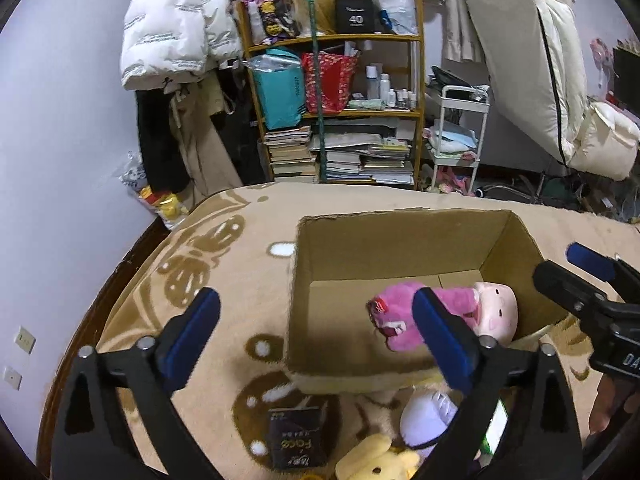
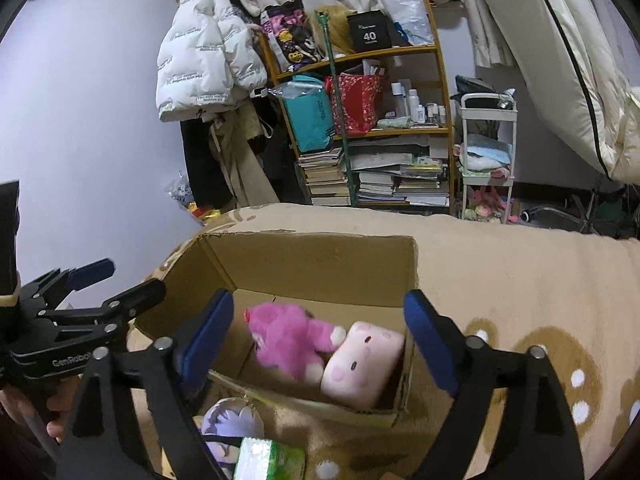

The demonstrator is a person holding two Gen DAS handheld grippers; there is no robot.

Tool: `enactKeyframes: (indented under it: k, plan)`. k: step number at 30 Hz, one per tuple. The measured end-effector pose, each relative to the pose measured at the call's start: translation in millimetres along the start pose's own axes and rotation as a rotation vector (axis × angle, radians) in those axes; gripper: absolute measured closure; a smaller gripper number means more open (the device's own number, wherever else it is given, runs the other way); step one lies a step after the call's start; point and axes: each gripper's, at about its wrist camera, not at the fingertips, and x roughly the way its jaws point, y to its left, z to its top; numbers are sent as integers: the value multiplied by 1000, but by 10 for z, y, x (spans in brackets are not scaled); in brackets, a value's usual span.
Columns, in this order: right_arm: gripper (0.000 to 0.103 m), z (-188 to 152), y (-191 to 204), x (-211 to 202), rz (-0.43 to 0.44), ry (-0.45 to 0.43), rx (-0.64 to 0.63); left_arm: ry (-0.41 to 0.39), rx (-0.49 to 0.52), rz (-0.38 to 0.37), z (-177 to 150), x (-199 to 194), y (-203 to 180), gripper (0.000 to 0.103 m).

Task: Organize soft objects
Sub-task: 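Carry both plushes over the box and open both tools to drop them, then lower the left tool to the black tissue pack while the right tool lowers to the green tissue pack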

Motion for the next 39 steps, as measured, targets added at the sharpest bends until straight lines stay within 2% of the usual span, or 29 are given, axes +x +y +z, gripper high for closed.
enactKeyframes:
  k: [2,13,23,30,39]
  plan:
    - [0,-11,-3,-56,-1,-5,11,1,-13,3,-27,-67,55,5]
    - [0,-95,42,-371,-26,1,18,40,-21,41,-190,-431,233,4]
    - [0,-175,212,-592,-11,11,-38,124,-14,58,-406,-543,291,4]
    - [0,-337,313,-504,-6,85,-63,229,7,74,-518,-339,300,4]
    - [0,-440,314,-259,-11,160,-64,305,-9,68,-572,-63,327,4]
